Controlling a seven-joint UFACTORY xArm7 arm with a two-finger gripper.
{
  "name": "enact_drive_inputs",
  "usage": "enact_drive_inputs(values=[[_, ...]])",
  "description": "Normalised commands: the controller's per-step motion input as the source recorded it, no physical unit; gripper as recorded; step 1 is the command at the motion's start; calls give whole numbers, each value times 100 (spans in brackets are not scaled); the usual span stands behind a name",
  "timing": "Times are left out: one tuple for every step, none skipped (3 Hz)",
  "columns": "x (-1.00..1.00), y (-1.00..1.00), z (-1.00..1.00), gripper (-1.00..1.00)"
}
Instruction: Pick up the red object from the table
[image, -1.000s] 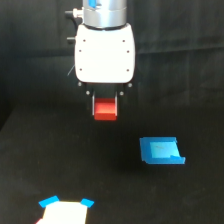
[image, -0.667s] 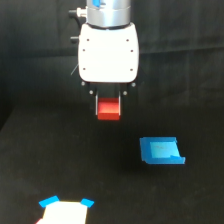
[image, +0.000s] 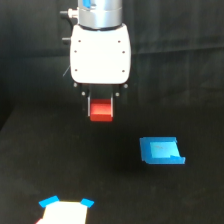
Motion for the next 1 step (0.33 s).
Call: enact_drive_inputs(values=[[43, -62, 42, -100]])
